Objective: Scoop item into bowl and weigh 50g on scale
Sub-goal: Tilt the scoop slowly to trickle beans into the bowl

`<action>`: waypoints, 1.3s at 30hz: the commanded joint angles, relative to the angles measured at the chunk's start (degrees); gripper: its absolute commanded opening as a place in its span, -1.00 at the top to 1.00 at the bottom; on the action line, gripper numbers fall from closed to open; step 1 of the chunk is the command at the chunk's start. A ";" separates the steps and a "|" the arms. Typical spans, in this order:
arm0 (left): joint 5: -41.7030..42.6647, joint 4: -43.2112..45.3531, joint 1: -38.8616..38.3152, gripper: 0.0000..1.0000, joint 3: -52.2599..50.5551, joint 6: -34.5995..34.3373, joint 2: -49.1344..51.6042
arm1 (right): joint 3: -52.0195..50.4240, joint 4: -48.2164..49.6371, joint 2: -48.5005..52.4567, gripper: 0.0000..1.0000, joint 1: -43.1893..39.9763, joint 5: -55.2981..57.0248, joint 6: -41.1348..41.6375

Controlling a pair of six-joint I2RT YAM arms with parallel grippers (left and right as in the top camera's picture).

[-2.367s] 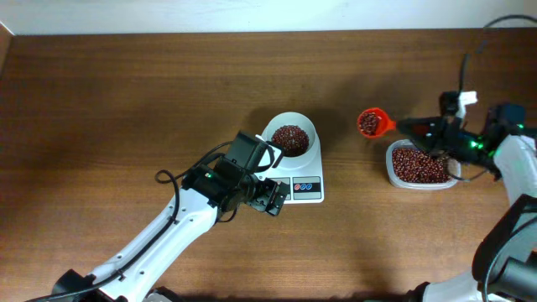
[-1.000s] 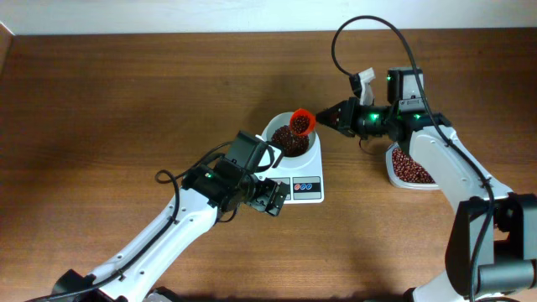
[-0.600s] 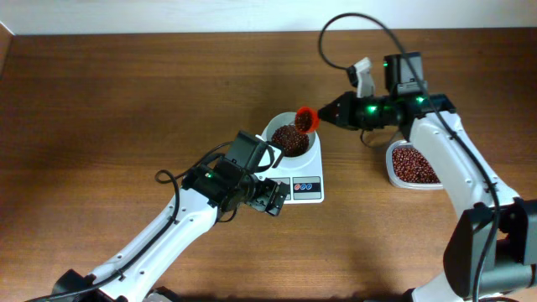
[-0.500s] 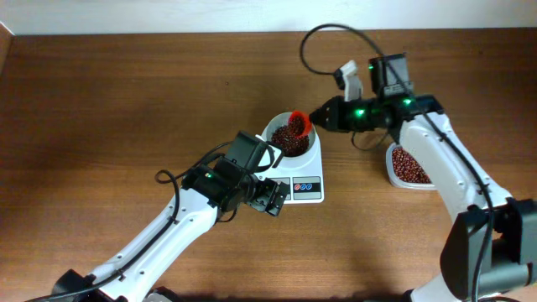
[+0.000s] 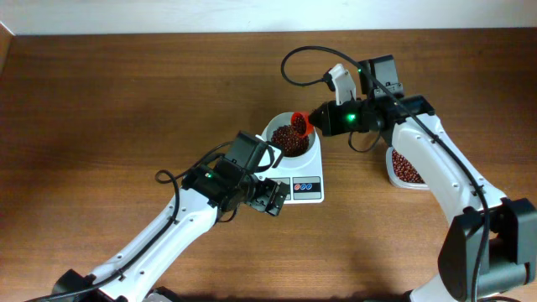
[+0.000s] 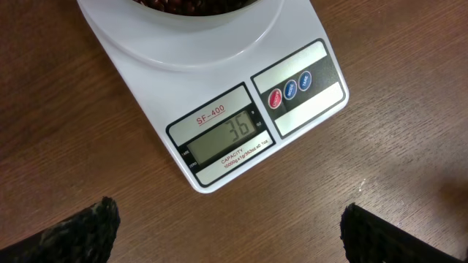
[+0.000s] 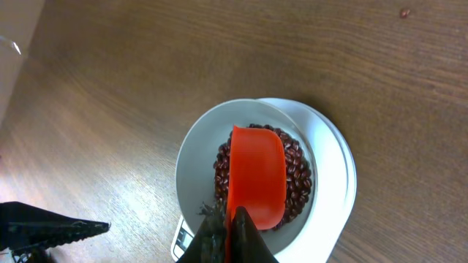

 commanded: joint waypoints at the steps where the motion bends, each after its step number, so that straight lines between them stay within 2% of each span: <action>1: -0.24 0.09 0.15 -0.98 -0.31 0.90 0.11 | 3.15 -0.50 -0.90 0.92 0.52 1.49 -1.09; 5: -0.24 0.09 0.15 -0.98 -0.31 0.90 0.11 | 5.99 -4.94 -0.90 0.92 2.10 5.31 -5.40; 8: -0.22 0.07 0.15 -0.98 -0.31 0.90 0.11 | 6.27 -5.79 -0.90 0.92 3.74 10.32 -5.84; 11: -0.24 0.09 0.15 -0.98 -0.31 0.90 0.11 | 6.27 -5.81 -0.90 0.92 3.72 10.27 -5.09; 22: -0.24 0.09 0.15 -0.98 -0.31 0.90 0.11 | 6.27 -5.99 -0.90 0.92 -0.98 -3.78 -3.41; 39: -0.24 0.09 0.15 -0.99 -0.31 0.90 0.11 | 6.27 -6.29 -0.90 0.92 -1.97 -5.05 -3.41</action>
